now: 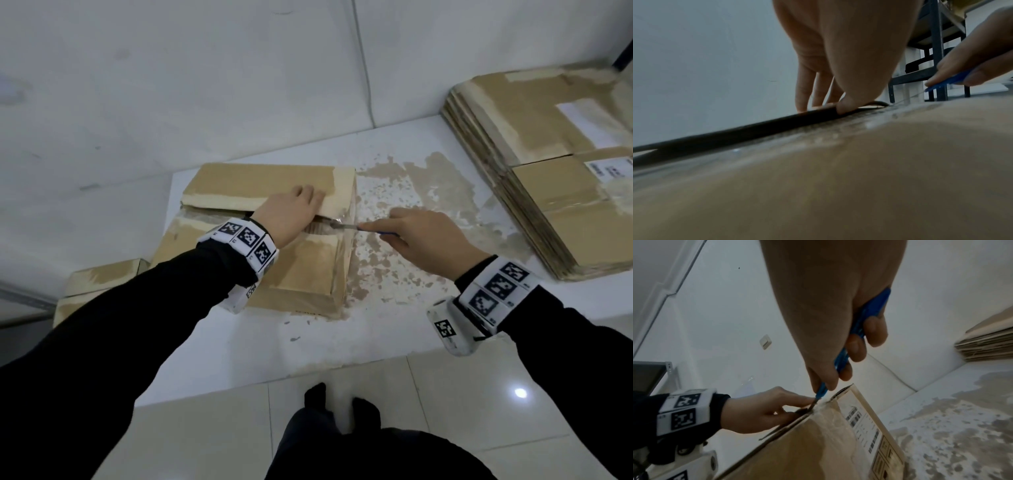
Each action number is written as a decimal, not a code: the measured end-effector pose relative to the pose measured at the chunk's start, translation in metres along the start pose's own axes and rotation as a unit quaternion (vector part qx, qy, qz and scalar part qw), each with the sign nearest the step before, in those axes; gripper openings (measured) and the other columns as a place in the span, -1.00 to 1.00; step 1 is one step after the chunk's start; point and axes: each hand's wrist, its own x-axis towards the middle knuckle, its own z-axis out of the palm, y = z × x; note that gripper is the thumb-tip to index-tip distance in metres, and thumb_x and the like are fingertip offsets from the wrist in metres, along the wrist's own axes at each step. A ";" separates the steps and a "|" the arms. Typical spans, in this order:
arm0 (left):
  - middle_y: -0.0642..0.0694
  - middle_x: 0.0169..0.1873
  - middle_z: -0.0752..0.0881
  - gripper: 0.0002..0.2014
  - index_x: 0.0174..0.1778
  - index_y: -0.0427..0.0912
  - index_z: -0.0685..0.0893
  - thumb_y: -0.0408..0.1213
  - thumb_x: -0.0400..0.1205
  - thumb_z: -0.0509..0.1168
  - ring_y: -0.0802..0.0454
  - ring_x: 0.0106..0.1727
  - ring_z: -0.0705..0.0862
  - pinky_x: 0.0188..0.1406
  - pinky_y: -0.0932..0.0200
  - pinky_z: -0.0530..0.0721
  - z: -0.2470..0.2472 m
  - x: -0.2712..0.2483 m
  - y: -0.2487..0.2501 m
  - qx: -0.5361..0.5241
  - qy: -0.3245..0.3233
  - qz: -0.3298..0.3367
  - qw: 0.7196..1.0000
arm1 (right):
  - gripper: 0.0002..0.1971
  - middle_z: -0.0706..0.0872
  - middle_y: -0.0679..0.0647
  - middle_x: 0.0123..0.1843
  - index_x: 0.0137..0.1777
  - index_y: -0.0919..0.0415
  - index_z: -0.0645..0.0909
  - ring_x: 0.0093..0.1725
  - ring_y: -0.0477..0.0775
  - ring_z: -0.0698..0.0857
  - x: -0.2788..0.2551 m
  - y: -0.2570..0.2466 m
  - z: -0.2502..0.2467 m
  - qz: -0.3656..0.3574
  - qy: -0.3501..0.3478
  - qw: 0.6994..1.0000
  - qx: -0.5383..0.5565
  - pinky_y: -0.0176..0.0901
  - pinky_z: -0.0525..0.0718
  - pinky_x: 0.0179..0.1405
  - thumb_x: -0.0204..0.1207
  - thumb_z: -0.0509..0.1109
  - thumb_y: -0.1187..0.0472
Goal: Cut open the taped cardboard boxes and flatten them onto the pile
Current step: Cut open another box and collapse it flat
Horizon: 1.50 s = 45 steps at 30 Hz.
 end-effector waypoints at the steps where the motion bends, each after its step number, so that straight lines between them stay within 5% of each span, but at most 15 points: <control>1: -0.33 0.61 0.17 -0.30 0.66 -0.32 -0.03 -0.61 0.62 0.10 -0.23 0.60 0.25 0.24 -0.12 0.62 -0.002 -0.002 0.000 -0.007 -0.005 0.005 1.000 | -0.61 0.44 -0.06 -0.22 0.46 -0.27 0.43 -0.32 0.04 0.49 0.002 -0.002 0.001 -0.007 -0.003 1.000 -0.003 -0.24 0.18 -0.57 0.71 0.12 0.13; 9: -0.26 0.66 0.10 -0.27 0.68 -0.24 -0.04 -0.64 0.61 0.08 -0.16 0.65 0.17 0.36 -0.07 0.51 -0.008 -0.005 0.002 -0.056 -0.024 -0.001 0.998 | -0.47 0.45 -0.01 -0.26 0.48 -0.28 0.40 -0.46 0.07 0.51 0.002 -0.017 0.019 0.038 0.029 0.996 -0.076 -0.21 0.14 -0.64 0.66 0.21 0.33; 14: -0.25 0.65 0.14 -0.26 0.68 -0.21 0.01 -0.65 0.58 0.10 -0.16 0.63 0.22 0.39 -0.10 0.52 -0.007 -0.003 0.004 -0.077 -0.012 -0.002 0.997 | -0.39 0.29 -0.01 -0.40 0.33 -0.12 0.60 -0.63 -0.01 0.26 0.008 -0.035 0.033 0.043 0.072 0.995 -0.044 -0.34 0.02 -0.68 0.38 0.48 0.49; 18: -0.18 0.67 0.12 -0.28 0.69 -0.13 0.00 -0.62 0.63 0.07 -0.11 0.66 0.17 0.45 -0.06 0.41 -0.008 -0.010 -0.001 -0.086 -0.015 -0.006 0.996 | -0.48 0.46 0.05 -0.25 0.50 -0.13 0.42 -0.47 0.05 0.44 -0.005 0.009 0.020 0.154 0.085 0.984 -0.039 -0.21 0.25 -0.60 0.63 0.20 0.39; 21: -0.16 0.64 0.23 -0.31 0.67 -0.10 0.12 -0.60 0.63 0.08 -0.12 0.61 0.28 0.42 -0.06 0.43 -0.010 -0.014 0.000 -0.106 0.004 -0.012 0.994 | -0.57 0.60 0.14 -0.15 0.51 -0.02 0.45 -0.29 0.18 0.57 -0.011 0.049 0.026 0.206 0.101 0.971 0.064 -0.10 0.49 -0.44 0.67 0.15 0.29; 23: -0.20 0.44 0.48 -0.47 0.51 -0.17 0.36 -0.56 0.61 0.14 -0.19 0.39 0.50 0.14 -0.07 0.58 -0.016 -0.014 0.001 -0.128 0.037 -0.028 0.991 | -0.51 0.59 0.20 -0.08 0.56 0.01 0.37 -0.24 0.21 0.57 -0.013 0.060 0.051 0.224 0.084 0.962 0.134 -0.04 0.53 -0.32 0.65 0.13 0.33; 26: -0.19 -0.07 0.64 -0.92 -0.12 -0.22 0.48 -0.32 0.65 0.22 -0.16 -0.07 0.60 -0.30 0.04 0.47 -0.029 -0.020 -0.003 -0.091 0.063 -0.080 0.991 | -0.35 0.53 0.25 0.08 0.65 -0.02 0.12 -0.21 0.16 0.48 -0.022 0.066 0.103 0.247 -0.035 0.956 0.155 -0.11 0.42 -0.25 0.62 0.04 0.48; 29: -0.06 -0.41 0.50 -0.60 -0.42 -0.19 0.45 0.00 0.65 0.23 -0.03 -0.38 0.50 -0.42 0.12 0.48 -0.024 -0.033 -0.004 -0.056 0.006 -0.129 0.990 | -0.31 0.47 0.29 0.20 0.67 0.03 0.08 -0.08 0.23 0.51 -0.032 0.066 0.137 0.239 -0.080 0.956 0.150 -0.09 0.46 -0.13 0.60 0.10 0.51; 31: -0.10 -0.19 0.57 -0.66 -0.18 -0.20 0.64 0.03 0.63 0.22 -0.06 -0.21 0.56 -0.26 0.08 0.56 -0.013 -0.041 -0.005 -0.112 -0.017 -0.131 0.985 | -0.38 0.40 0.27 0.31 0.65 0.01 0.16 0.15 0.30 0.47 -0.034 0.063 0.143 0.238 -0.098 0.960 0.108 0.02 0.47 0.13 0.62 0.17 0.40; 34: -0.17 0.34 0.45 -0.45 0.29 -0.22 0.57 0.16 0.59 0.23 -0.15 0.31 0.50 0.20 -0.04 0.54 -0.001 -0.049 -0.005 -0.199 -0.071 -0.110 0.971 | -0.45 0.29 0.28 0.51 0.61 0.02 0.24 0.46 0.36 0.28 -0.030 0.052 0.130 0.246 -0.100 0.961 0.073 0.21 0.32 0.39 0.63 0.24 0.22; 37: -0.20 0.42 0.31 -0.26 0.48 -0.08 0.40 0.34 0.50 0.23 -0.18 0.48 0.25 0.42 -0.12 0.32 0.005 -0.050 -0.007 -0.184 -0.113 -0.122 0.969 | -0.64 0.50 0.27 0.37 0.40 0.23 0.53 0.37 0.31 0.44 -0.013 0.027 0.101 0.163 0.083 0.970 0.161 0.08 0.38 0.33 0.62 0.27 0.28; 39: -0.18 0.36 0.34 -0.23 0.41 -0.04 0.41 0.39 0.41 0.29 -0.17 0.43 0.26 0.39 -0.11 0.29 0.004 -0.046 -0.012 -0.198 -0.119 -0.132 0.964 | -0.76 0.61 0.16 0.14 0.22 0.26 0.65 0.18 0.13 0.53 0.002 0.005 0.075 0.084 0.169 0.959 0.212 -0.25 0.39 0.17 0.61 0.25 0.33; 41: -0.12 0.21 0.44 -0.27 0.19 -0.05 0.46 0.39 0.30 0.40 -0.13 0.29 0.37 0.26 -0.06 0.34 -0.004 -0.045 -0.018 -0.228 -0.095 -0.126 0.961 | -0.80 0.58 0.02 0.00 0.09 0.25 0.67 0.04 -0.04 0.51 0.014 -0.018 0.053 0.016 0.182 0.948 0.261 -0.51 0.33 0.03 0.61 0.22 0.35; 43: -0.07 0.01 0.55 -0.33 -0.02 -0.08 0.46 0.37 0.24 0.46 -0.07 0.06 0.48 0.04 0.03 0.39 -0.024 -0.052 -0.026 -0.226 -0.039 -0.120 0.966 | -0.81 0.55 -0.06 -0.03 0.06 0.29 0.66 -0.01 -0.07 0.47 0.025 -0.033 0.044 -0.055 0.141 0.955 0.254 -0.46 0.37 -0.01 0.59 0.22 0.38; 45: -0.05 -0.23 0.61 -0.37 -0.18 -0.11 0.44 0.43 0.30 0.37 -0.04 -0.19 0.52 -0.25 0.08 0.37 -0.046 -0.071 -0.033 -0.220 0.006 -0.119 0.968 | -0.84 0.53 -0.03 -0.11 -0.01 0.33 0.66 -0.08 0.00 0.44 0.032 -0.037 0.044 -0.102 0.121 0.965 0.208 -0.14 0.49 -0.04 0.56 0.24 0.44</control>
